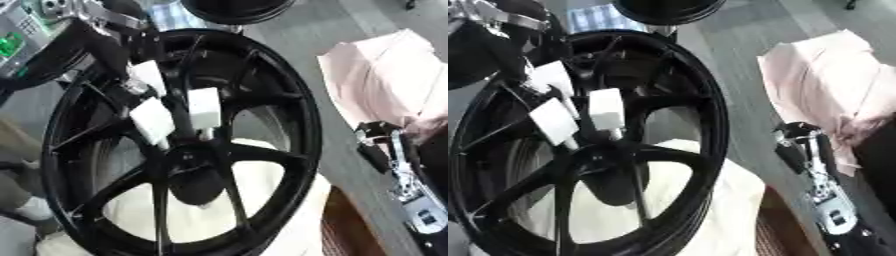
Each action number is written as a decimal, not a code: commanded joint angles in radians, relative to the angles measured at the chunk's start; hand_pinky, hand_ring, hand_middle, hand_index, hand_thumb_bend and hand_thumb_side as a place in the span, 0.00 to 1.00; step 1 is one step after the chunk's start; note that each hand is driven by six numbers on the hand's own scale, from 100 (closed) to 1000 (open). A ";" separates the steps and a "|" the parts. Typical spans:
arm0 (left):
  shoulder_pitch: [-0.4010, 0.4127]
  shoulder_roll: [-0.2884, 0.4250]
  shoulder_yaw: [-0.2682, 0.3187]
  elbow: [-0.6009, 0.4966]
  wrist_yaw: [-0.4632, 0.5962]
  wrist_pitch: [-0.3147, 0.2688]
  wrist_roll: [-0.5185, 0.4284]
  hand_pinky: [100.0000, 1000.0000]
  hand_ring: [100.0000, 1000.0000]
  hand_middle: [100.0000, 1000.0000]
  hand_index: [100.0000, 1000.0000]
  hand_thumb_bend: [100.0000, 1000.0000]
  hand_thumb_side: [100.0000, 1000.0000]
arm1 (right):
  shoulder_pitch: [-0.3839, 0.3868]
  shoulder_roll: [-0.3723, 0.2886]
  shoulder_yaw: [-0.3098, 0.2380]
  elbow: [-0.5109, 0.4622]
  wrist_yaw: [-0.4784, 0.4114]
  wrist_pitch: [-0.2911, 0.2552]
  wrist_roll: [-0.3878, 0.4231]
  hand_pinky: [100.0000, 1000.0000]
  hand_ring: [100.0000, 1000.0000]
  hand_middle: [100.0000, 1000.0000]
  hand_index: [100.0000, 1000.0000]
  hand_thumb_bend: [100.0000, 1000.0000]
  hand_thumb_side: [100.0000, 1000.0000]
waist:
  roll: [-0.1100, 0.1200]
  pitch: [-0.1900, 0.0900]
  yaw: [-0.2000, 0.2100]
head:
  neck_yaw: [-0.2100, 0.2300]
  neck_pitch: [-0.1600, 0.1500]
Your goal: Pull the pin out of the wheel hub.
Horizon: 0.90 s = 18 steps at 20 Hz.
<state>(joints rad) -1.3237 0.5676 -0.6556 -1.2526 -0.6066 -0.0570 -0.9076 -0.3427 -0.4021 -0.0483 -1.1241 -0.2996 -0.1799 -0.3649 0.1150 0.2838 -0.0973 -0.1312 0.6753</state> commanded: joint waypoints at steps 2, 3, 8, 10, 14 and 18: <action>-0.012 0.028 0.011 -0.007 0.004 0.002 0.001 0.62 0.52 0.47 0.65 0.49 0.48 | -0.009 -0.033 -0.005 -0.018 0.003 0.000 -0.002 0.64 0.64 0.44 0.60 0.00 0.56 | -0.006 -0.024 0.000 | 0.005 -0.003; -0.012 0.026 0.011 -0.005 0.014 0.006 0.001 0.61 0.51 0.46 0.64 0.48 0.47 | -0.009 -0.032 -0.005 -0.018 0.003 0.000 -0.002 0.64 0.64 0.44 0.60 0.00 0.56 | -0.006 -0.024 0.000 | 0.005 -0.003; -0.011 0.018 0.013 -0.001 0.088 0.047 0.001 0.54 0.43 0.37 0.54 0.23 0.32 | -0.010 -0.032 -0.004 -0.019 0.002 0.001 -0.004 0.64 0.64 0.44 0.60 0.00 0.57 | -0.007 -0.024 -0.001 | 0.005 -0.002; -0.010 0.022 0.015 -0.010 0.121 0.071 0.003 0.51 0.38 0.31 0.47 0.09 0.21 | -0.010 -0.032 -0.004 -0.019 0.001 0.001 -0.004 0.64 0.64 0.44 0.60 0.00 0.57 | -0.006 -0.024 -0.002 | 0.004 -0.002; -0.005 0.038 0.019 -0.044 0.177 0.130 0.028 0.46 0.30 0.22 0.34 0.00 0.09 | -0.009 -0.032 -0.005 -0.019 0.001 0.002 -0.006 0.64 0.64 0.44 0.60 0.00 0.58 | -0.006 -0.024 -0.001 | 0.002 -0.001; 0.007 0.069 0.029 -0.097 0.232 0.183 0.066 0.43 0.24 0.14 0.24 0.00 0.00 | -0.009 -0.034 -0.006 -0.020 0.001 0.002 -0.008 0.64 0.64 0.44 0.60 0.00 0.59 | -0.004 -0.025 0.000 | 0.001 -0.001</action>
<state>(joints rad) -1.3003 0.5974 -0.6485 -1.3225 -0.3955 0.1084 -0.8518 -0.3427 -0.4022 -0.0486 -1.1246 -0.2996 -0.1767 -0.3692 0.1159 0.2838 -0.0978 -0.1295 0.6756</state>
